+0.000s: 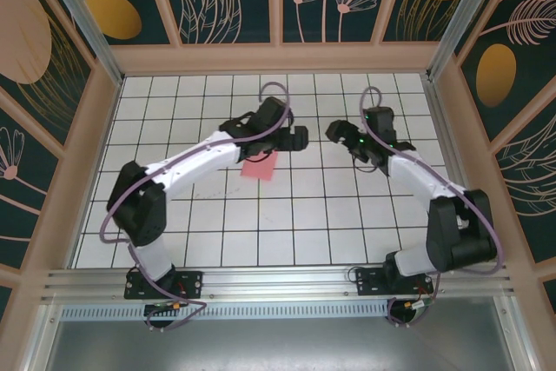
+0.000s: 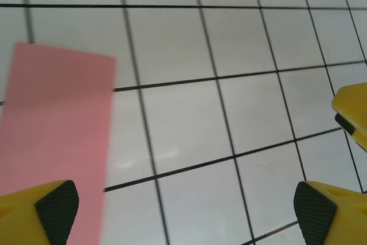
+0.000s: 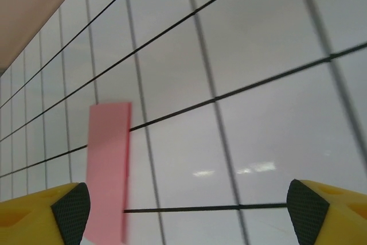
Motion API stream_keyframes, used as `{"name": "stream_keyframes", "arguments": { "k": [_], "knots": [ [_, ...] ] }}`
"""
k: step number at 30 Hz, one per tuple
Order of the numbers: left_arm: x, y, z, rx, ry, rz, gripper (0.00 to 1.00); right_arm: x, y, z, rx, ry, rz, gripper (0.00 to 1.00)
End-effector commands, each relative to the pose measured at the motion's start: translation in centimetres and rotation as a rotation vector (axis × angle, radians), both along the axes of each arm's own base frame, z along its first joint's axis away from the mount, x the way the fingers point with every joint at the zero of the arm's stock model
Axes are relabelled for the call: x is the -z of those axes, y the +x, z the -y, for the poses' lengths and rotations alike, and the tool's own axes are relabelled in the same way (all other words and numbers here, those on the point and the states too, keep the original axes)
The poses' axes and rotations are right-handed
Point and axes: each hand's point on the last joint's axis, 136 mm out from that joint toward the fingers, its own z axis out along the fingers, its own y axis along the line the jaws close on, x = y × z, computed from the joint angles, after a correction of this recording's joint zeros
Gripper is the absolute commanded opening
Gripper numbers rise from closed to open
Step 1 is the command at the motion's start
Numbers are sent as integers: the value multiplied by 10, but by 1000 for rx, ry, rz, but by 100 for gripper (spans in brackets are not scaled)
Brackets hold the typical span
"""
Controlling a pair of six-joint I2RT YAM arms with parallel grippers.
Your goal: Fold a paper plane with a square sheet of paper (pick it up from the middle)
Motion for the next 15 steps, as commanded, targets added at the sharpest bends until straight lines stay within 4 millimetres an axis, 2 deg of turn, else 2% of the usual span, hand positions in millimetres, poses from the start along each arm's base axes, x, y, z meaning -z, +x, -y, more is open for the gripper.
{"name": "stream_keyframes", "arguments": {
  "k": [1, 4, 8, 11, 15],
  "knots": [
    [12, 5, -51, -107, -20, -34, 98, -15, 12, -61, -119, 46, 30, 90],
    [25, 9, -106, -233, 46, -20, 98, -3, 17, -115, -217, 69, -9, 82],
    [54, 3, -173, -404, 79, -94, 98, 18, 18, -183, -336, 96, -66, 71],
    [66, -1, -200, -476, 62, -133, 98, 34, 17, -225, -412, 116, -108, 64],
    [83, -9, -219, -526, 20, -180, 99, 55, 12, -264, -491, 126, -157, 58]
  ]
}}
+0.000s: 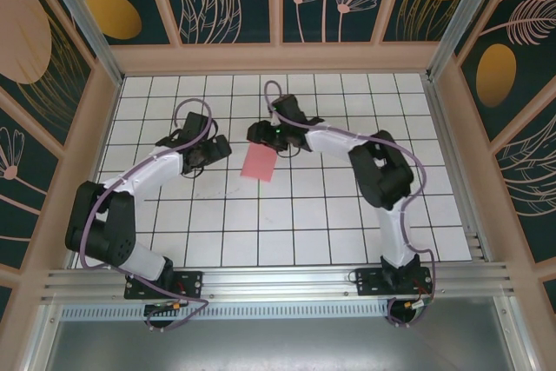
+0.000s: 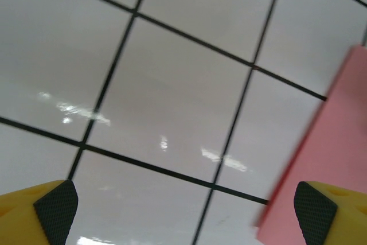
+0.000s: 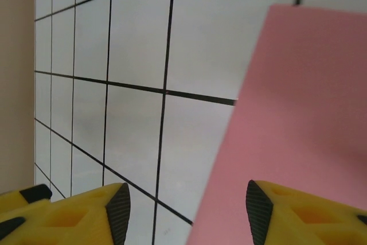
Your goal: Fold a paper plane with a square sheet of paper (pick it up from the middle)
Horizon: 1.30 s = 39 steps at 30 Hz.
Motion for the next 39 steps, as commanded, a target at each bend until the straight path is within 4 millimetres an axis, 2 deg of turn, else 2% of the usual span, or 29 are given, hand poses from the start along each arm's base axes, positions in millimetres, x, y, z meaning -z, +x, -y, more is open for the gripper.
{"name": "stream_keyframes", "arguments": {
  "k": [1, 4, 10, 14, 19, 22, 25, 27, 30, 35, 39],
  "knots": [
    [-2, -1, -5, -43, -69, 23, 98, 4, -8, -26, -68, 20, -48, 57],
    [1, -1, -8, -55, -86, 17, 99, 22, -13, -32, -96, -24, -70, 57],
    [2, 2, -5, -48, -106, 22, 99, 62, -41, -11, -172, -130, -130, 58],
    [0, 6, 1, -23, -126, 31, 98, 77, -72, 15, -309, -217, -124, 59],
    [-3, 8, 17, 40, -193, 45, 98, 90, -102, 63, -438, -313, -129, 59],
    [-8, 11, 29, 78, -256, 71, 95, 74, -105, 73, -429, -264, -122, 59],
    [-17, 14, 45, 121, -348, 108, 89, 38, -96, 67, -347, -172, -75, 60],
    [-23, 15, 58, 153, -413, 124, 86, 13, -86, 73, -239, -131, -18, 65],
    [-31, 16, 81, 218, -484, 141, 77, 6, -75, 101, -71, -108, -19, 68],
    [-38, 14, 134, 348, -560, 140, 60, 3, -76, 158, 162, -105, -54, 68],
    [-34, 14, 173, 414, -602, 119, 48, 1, -87, 179, 253, -79, -100, 68]
  ]
}}
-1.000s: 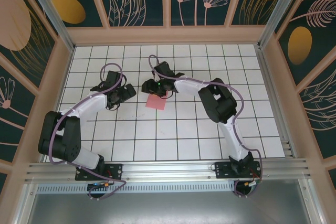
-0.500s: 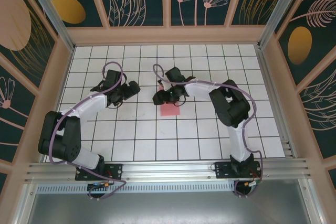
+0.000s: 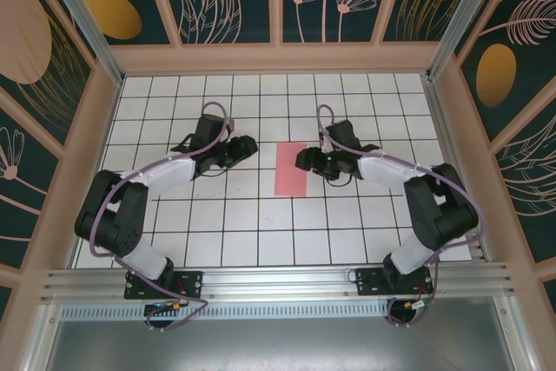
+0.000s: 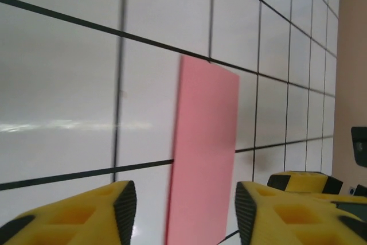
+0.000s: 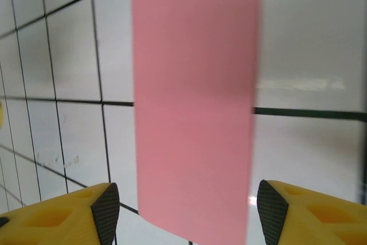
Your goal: Fold a paper plane with a square sheet of paper (pick it up from the middle)
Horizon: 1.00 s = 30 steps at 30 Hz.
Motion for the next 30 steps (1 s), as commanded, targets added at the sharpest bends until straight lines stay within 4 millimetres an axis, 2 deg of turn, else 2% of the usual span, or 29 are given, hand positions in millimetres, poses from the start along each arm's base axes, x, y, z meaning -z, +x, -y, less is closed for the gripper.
{"name": "stream_keyframes", "arguments": {
  "k": [1, 2, 3, 5, 9, 19, 22, 30],
  "knots": [
    [-14, 7, 41, 79, -93, 39, 45, -4, -3, 9, 108, 32, -23, 67],
    [-2, 4, 49, 91, -93, 13, 42, -2, -7, 10, 115, 35, -40, 67],
    [-8, 9, 60, 103, -109, 22, 41, 0, -9, 10, 119, 41, -51, 67],
    [-2, 10, 78, 135, -114, 8, 38, 6, -14, 11, 132, 44, -76, 67],
    [19, 15, 95, 156, -84, -32, 34, 10, -19, 7, 131, 67, -91, 66],
    [77, 26, 92, 117, 22, -127, 32, 22, -27, -9, 127, 79, -137, 61],
    [88, 25, 91, 102, 29, -155, 31, 26, -30, -11, 122, 76, -154, 58],
    [109, 17, 73, 62, 114, -194, 31, 35, -37, -16, 95, 67, -192, 58]
  ]
}}
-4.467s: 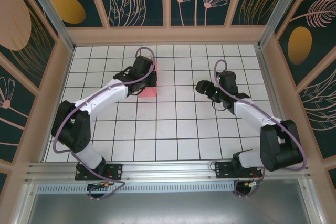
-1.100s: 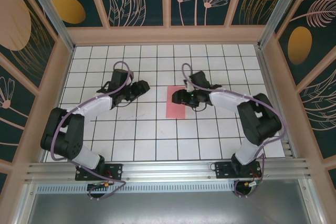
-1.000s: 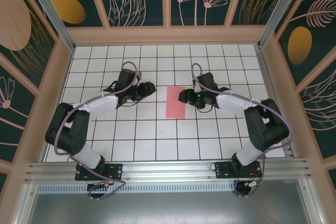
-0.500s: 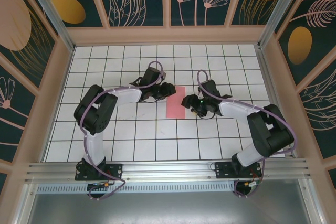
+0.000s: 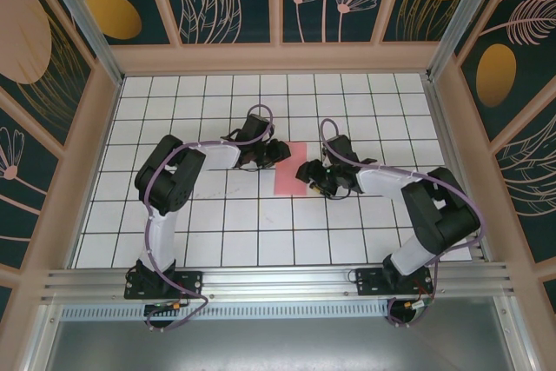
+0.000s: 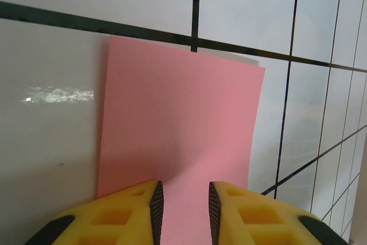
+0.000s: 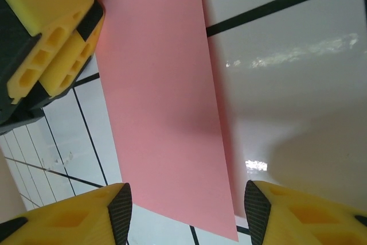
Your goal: Fold a paper plane with a square sheet of paper (pick it up from the middle)
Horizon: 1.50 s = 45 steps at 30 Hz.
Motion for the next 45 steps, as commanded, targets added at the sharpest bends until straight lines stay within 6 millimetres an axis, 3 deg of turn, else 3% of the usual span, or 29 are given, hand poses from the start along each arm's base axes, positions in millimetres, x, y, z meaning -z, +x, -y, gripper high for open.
{"name": "stream_keyframes", "arguments": {
  "k": [1, 7, 15, 34, 45],
  "knots": [
    [33, -13, -19, -34, 98, -77, 31, 7, -5, -7, -24, 14, -32, 58],
    [36, -16, -20, -33, 105, -86, 31, 9, -8, -13, -51, 34, -44, 58],
    [37, -17, -22, -35, 112, -89, 31, -5, -9, -28, -65, 160, -29, 54],
    [40, -18, -23, -31, 122, -93, 30, -46, -11, -16, 14, 303, 150, 44],
    [38, -18, -23, -29, 120, -91, 30, -22, -12, -3, 116, 241, 47, 33]
  ]
}}
